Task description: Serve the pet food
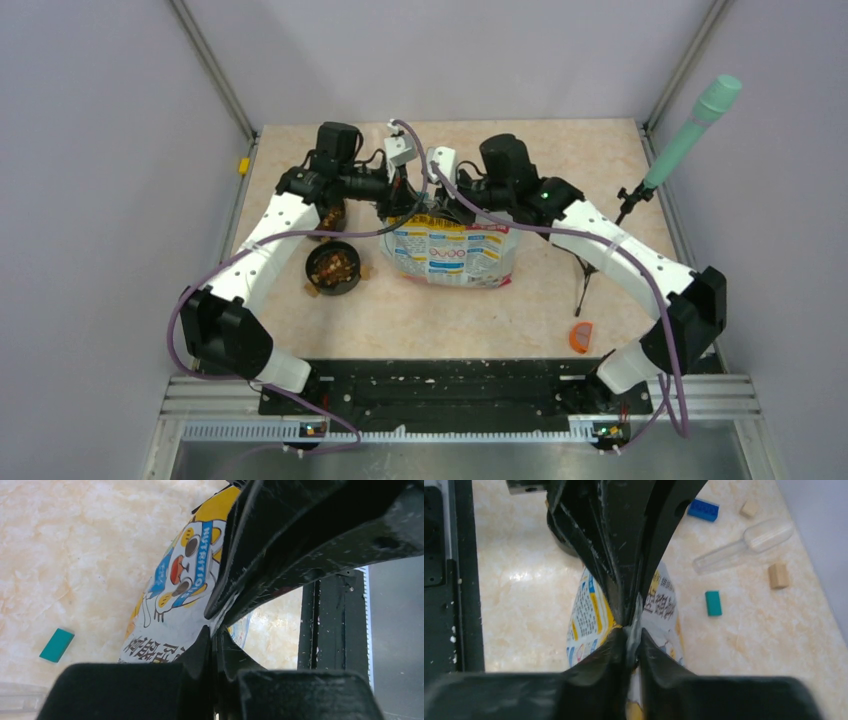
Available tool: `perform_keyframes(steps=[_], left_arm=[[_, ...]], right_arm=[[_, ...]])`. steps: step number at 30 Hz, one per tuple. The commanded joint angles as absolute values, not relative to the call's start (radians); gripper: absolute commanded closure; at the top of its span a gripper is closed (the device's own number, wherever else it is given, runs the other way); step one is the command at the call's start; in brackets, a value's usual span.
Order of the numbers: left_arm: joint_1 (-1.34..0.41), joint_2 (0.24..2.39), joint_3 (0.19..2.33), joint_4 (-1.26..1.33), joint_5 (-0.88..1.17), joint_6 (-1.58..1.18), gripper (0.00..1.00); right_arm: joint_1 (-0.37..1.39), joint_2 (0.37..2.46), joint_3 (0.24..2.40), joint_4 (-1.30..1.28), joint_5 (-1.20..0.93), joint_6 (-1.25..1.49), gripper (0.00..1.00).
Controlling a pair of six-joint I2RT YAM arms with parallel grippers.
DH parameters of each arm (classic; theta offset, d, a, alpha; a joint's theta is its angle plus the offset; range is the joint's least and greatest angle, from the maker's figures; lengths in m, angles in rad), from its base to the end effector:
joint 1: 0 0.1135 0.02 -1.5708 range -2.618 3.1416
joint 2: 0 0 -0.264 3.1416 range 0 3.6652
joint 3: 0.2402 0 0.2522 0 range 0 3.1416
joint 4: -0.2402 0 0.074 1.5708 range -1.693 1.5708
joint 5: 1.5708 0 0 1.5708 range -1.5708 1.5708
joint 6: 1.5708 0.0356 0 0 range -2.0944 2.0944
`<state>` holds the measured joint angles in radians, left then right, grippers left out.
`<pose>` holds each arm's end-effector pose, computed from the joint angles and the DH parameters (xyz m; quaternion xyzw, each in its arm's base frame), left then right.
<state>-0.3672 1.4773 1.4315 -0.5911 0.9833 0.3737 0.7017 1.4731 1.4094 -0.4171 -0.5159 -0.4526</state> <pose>0.2863 -0.1419 0.3693 0.4831 0.6568 -0.4203 0.3982 0.2450 0.2300 0.3720 -0.5620 0.6208 0.2787 0.4703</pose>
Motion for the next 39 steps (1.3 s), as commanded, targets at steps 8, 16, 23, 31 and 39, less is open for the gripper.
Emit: perform_keyframes(steps=[8, 16, 23, 31, 39], left_arm=[[-0.359, 1.412, 1.481, -0.494, 0.999, 0.362, 0.41], [-0.343, 1.367, 1.418, -0.612, 0.958, 0.465, 0.29], [-0.342, 1.392, 1.404, -0.652, 0.97, 0.489, 0.31], [-0.342, 1.441, 1.451, -0.679, 0.992, 0.472, 1.0], [-0.328, 1.397, 1.432, -0.647, 0.951, 0.477, 1.0]], right_arm=[[0.714, 1.447, 1.368, -0.3, -0.496, -0.371, 1.0], [0.695, 1.381, 1.312, -0.266, -0.572, -0.318, 1.0], [0.688, 1.351, 1.311, -0.31, -0.593, -0.328, 1.0], [0.657, 1.326, 1.297, -0.317, -0.585, -0.318, 1.0], [0.65, 1.312, 1.3, -0.502, -0.381, -0.456, 0.37]])
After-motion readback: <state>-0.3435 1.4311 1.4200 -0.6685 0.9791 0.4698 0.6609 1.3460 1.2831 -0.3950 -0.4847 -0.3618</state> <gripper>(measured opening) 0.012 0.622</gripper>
